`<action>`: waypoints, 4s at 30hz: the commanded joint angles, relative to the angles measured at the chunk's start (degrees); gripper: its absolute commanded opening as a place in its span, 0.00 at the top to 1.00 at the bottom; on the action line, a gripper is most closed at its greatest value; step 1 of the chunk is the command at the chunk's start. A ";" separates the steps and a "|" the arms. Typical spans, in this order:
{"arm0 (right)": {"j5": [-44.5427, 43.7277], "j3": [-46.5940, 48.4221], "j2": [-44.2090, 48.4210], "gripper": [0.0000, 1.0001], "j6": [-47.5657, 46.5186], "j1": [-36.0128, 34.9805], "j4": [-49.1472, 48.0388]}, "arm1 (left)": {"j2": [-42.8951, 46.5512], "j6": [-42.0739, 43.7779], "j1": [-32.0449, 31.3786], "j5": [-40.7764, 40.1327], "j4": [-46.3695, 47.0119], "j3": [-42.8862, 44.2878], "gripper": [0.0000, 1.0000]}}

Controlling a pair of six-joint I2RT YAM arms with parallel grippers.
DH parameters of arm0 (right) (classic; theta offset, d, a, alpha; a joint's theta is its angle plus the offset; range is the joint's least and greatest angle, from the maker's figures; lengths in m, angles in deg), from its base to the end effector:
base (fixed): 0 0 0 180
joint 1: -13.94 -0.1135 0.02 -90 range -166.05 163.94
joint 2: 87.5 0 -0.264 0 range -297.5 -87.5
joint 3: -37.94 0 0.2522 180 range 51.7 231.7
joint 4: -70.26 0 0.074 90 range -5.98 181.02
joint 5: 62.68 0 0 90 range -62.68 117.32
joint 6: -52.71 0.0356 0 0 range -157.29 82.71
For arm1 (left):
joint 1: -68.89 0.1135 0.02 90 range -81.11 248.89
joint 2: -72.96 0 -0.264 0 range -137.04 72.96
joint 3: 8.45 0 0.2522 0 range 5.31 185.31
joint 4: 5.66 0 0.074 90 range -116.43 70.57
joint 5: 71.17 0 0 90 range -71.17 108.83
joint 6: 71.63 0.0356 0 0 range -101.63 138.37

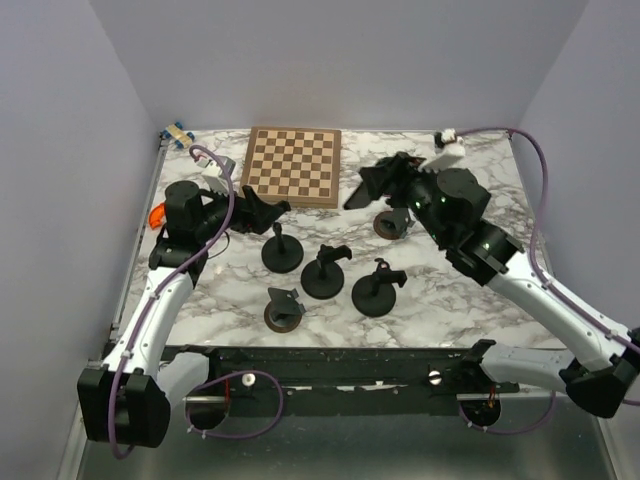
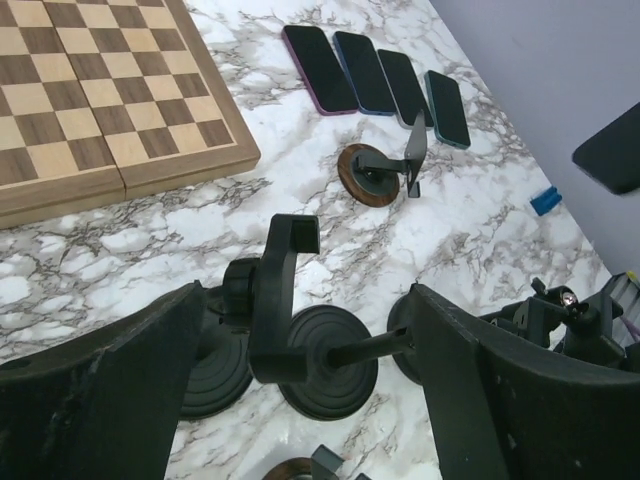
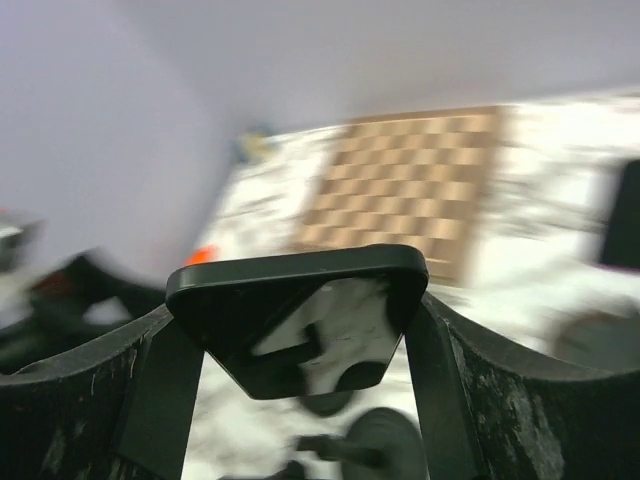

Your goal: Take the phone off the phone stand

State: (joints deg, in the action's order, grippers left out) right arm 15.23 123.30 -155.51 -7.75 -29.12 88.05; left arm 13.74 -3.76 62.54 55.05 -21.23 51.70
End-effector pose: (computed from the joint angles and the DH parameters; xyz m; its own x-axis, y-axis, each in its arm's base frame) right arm 0.2029 0.1794 0.4327 -0.2586 0.4182 -0.8708 -0.4449 0.7486 0.4916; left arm 0.2327 -0.0471 0.3184 -0.4803 -0.2523 -0.8400 0.5144 0.6947 -0.5028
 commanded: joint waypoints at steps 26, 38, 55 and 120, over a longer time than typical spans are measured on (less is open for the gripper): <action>-20.03 -3.82 -18.50 0.99 -2.77 45.72 27.98 | 11.48 1.74 -1.47 -11.58 -4.36 1.60 0.09; -17.19 6.76 -36.28 0.99 1.12 53.08 27.61 | 14.46 0.59 -1.56 -10.75 -3.12 1.07 0.09; -23.78 12.00 -49.42 0.67 -2.09 54.30 24.82 | 13.61 -0.46 -1.57 -9.06 -2.42 0.89 0.09; 2.16 -27.90 61.04 0.00 6.12 36.92 13.54 | 69.02 -0.15 -4.55 -33.61 0.13 -16.23 0.01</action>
State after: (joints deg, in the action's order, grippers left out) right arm 20.28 97.57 -97.04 -3.16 7.92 102.04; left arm 72.64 -1.64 58.02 28.21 -14.08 37.23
